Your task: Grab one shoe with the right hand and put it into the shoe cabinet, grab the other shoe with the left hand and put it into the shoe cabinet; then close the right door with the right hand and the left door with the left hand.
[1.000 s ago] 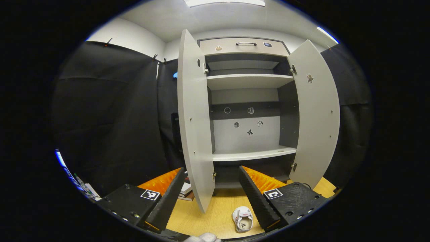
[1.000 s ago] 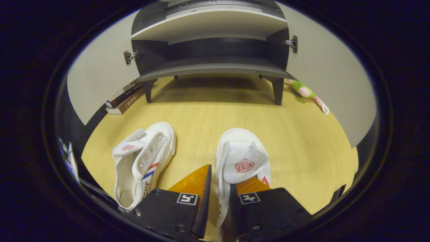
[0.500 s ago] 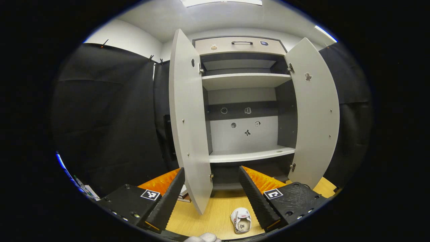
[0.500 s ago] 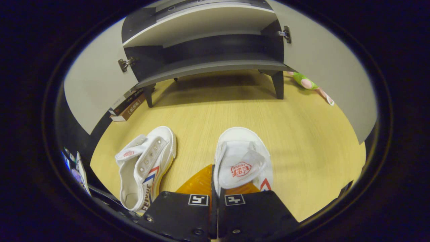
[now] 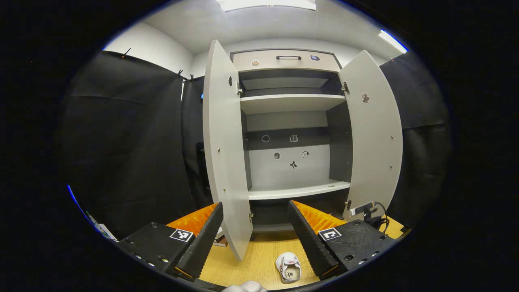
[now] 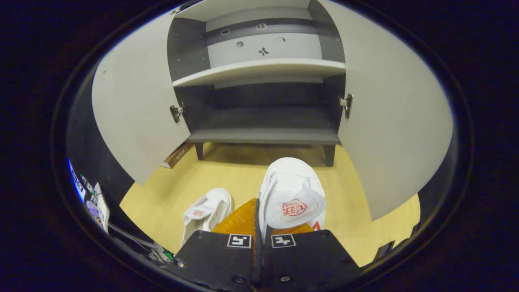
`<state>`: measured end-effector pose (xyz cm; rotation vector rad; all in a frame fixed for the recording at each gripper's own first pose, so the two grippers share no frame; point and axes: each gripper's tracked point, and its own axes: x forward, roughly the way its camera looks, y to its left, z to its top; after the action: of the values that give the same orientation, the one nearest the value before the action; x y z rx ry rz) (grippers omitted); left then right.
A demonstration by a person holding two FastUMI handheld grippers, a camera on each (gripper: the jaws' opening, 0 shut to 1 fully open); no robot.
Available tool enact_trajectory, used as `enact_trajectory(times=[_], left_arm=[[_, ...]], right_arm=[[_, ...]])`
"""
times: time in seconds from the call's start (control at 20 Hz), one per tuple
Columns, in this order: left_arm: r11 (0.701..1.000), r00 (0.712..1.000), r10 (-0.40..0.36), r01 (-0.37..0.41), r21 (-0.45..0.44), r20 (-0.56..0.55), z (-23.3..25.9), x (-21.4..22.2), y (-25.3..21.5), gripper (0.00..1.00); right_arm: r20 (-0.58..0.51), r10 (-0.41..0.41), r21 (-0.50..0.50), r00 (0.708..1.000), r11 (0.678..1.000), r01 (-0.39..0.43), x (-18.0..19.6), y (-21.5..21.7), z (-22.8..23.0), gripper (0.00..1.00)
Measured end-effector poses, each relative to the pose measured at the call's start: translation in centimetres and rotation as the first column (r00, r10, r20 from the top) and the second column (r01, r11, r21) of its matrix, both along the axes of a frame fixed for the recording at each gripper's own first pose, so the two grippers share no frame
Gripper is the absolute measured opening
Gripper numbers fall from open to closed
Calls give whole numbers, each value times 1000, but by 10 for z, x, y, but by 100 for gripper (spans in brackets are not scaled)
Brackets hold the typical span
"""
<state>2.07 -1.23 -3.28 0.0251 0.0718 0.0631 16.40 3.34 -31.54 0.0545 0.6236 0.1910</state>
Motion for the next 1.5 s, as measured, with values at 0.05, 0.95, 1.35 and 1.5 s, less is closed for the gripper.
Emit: enact_trajectory(times=[0.05,0.95,1.35,1.5], left_arm=[[1000,1000,-5,5,-3,0,-2,-2,-1,96],[998,998,58,-59,-30,-34,-24,15,-6,96],[986,985,156,-160,-50,-74,-30,13,1,96],[981,979,185,-190,-50,-81,-32,14,7,96]], right_arm=[[35,0,5,999,1000,0,6,2,25,5],[378,49,-92,924,996,-15,237,34,262,5],[251,10,-137,968,990,25,343,23,239,5],[146,12,-171,989,985,14,358,24,216,5]])
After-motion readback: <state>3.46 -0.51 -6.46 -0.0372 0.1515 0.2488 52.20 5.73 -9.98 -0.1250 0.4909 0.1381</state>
